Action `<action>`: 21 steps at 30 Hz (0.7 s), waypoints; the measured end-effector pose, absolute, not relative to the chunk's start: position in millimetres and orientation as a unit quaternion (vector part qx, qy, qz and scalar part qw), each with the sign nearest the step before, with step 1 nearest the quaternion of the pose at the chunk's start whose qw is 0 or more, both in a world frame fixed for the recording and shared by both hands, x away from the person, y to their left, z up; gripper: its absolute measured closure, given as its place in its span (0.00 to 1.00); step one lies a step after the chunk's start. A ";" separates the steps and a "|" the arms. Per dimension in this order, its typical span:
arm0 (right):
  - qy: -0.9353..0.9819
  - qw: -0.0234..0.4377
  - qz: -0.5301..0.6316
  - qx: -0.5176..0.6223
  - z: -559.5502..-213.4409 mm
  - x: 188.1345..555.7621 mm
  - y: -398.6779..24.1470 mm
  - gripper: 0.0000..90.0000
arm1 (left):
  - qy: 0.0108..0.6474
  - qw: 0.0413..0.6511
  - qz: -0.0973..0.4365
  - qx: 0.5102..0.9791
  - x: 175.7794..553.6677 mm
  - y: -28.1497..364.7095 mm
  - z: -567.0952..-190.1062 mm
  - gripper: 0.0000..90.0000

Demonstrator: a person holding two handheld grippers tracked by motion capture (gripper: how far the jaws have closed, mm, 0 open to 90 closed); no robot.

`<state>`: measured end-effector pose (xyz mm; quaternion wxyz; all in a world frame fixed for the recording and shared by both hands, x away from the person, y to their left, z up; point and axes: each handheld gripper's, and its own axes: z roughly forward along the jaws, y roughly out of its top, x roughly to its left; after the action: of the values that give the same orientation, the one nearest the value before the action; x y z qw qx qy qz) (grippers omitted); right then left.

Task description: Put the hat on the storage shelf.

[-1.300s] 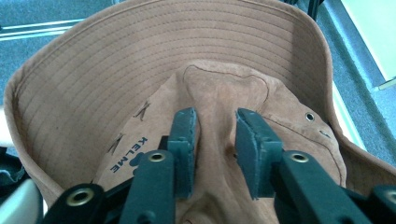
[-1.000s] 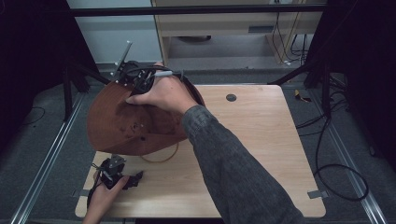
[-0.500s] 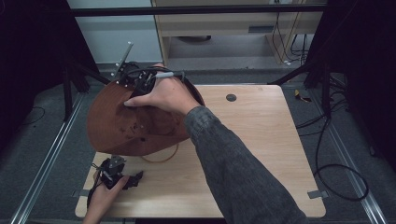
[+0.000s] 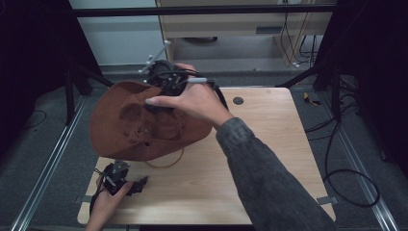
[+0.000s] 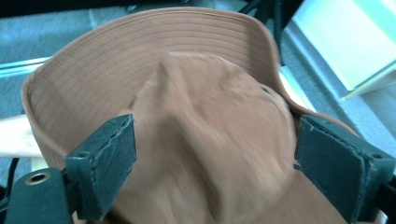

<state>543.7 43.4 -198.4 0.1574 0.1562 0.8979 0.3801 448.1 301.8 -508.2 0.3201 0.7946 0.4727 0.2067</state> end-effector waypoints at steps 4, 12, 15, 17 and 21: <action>0.882 0.170 0.399 0.186 -201.2 541.4 1.2 0.11 | 0.473 0.320 0.207 0.794 448.1 301.8 -508.2 0.00; 0.865 0.181 0.410 0.224 -222.1 533.6 -64.5 0.10 | 0.473 0.320 0.207 0.794 448.0 301.8 -508.2 0.00; 0.855 0.189 0.413 0.249 -238.1 527.9 -97.4 0.13 | 0.474 0.320 0.209 0.794 447.7 301.6 -508.3 0.00; 0.850 0.191 0.416 0.260 -246.8 524.2 -114.1 0.13 | 0.474 0.321 0.206 0.794 447.6 301.5 -508.3 0.00; 0.842 0.197 0.417 0.280 -263.2 517.1 -137.6 0.16 | 0.474 0.320 0.206 0.794 447.6 301.6 -508.4 0.00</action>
<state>517.1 -137.6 -263.2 0.1968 0.2799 0.8418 0.4174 447.6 301.6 -508.4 0.3203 0.7940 0.4738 0.2060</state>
